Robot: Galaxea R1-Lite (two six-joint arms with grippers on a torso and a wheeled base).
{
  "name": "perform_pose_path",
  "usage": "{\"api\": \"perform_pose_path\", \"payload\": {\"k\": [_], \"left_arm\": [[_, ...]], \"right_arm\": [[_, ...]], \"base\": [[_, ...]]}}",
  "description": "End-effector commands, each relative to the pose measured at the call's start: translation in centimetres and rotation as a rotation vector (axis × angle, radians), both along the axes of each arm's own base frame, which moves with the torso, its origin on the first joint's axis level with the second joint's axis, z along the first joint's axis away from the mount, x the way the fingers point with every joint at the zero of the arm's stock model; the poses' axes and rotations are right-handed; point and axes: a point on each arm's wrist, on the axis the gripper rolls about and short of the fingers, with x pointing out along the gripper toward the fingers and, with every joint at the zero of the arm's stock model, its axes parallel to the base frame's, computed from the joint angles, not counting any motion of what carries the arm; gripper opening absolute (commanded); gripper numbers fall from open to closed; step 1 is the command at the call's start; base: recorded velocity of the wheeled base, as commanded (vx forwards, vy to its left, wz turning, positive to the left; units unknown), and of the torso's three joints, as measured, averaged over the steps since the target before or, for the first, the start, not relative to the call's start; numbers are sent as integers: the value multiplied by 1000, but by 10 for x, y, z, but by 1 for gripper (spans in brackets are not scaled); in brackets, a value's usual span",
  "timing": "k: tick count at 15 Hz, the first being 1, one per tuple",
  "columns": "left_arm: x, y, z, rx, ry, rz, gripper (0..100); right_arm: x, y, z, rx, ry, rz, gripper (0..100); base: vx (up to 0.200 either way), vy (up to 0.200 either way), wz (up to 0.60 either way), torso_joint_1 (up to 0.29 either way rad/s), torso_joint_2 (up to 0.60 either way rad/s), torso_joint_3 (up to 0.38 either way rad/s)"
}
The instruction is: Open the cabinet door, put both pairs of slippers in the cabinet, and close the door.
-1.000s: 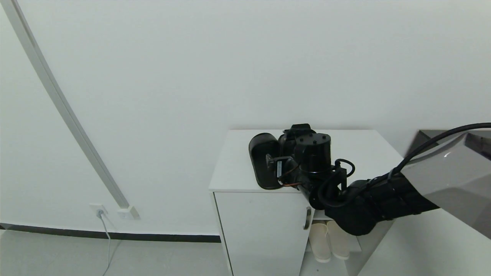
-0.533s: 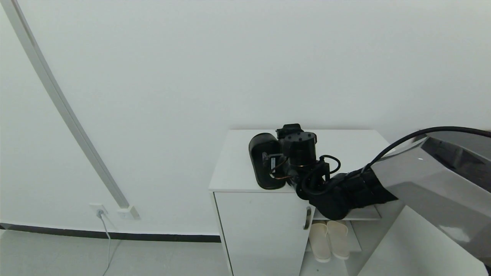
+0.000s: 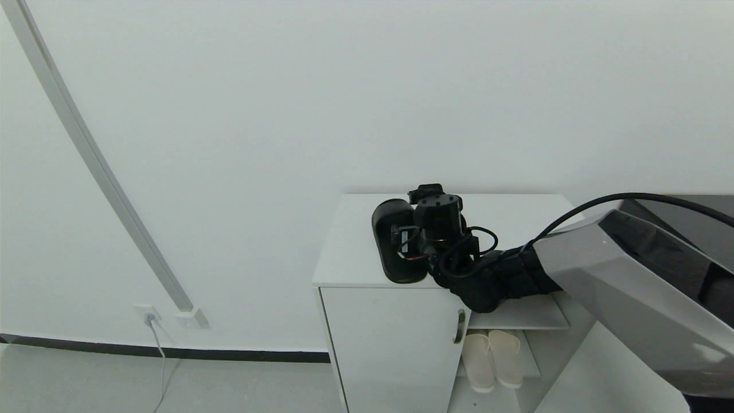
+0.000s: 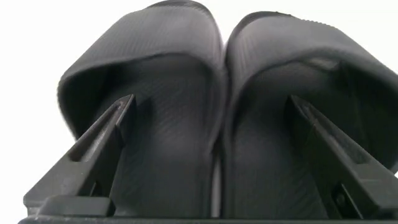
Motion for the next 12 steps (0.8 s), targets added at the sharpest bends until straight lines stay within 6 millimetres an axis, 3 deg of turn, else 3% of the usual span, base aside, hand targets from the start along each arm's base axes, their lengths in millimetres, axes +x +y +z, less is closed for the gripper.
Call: {"api": "perform_pose_path", "payload": {"k": [1,8,12], "left_arm": [[0,0,0,0,0,1,0],[0,0,0,-2,-2,1,0],[0,0,0,-7,0,2,0]], "right_arm": [[4,2,-5,-3,4,-1,0],[5,-1,-1,6,-6,-10,0],[-14,-12,24,29,-24,-1,0]], "base": [[0,0,0,0,0,0],[0,0,0,0,0,0],[0,0,0,0,0,0]]}}
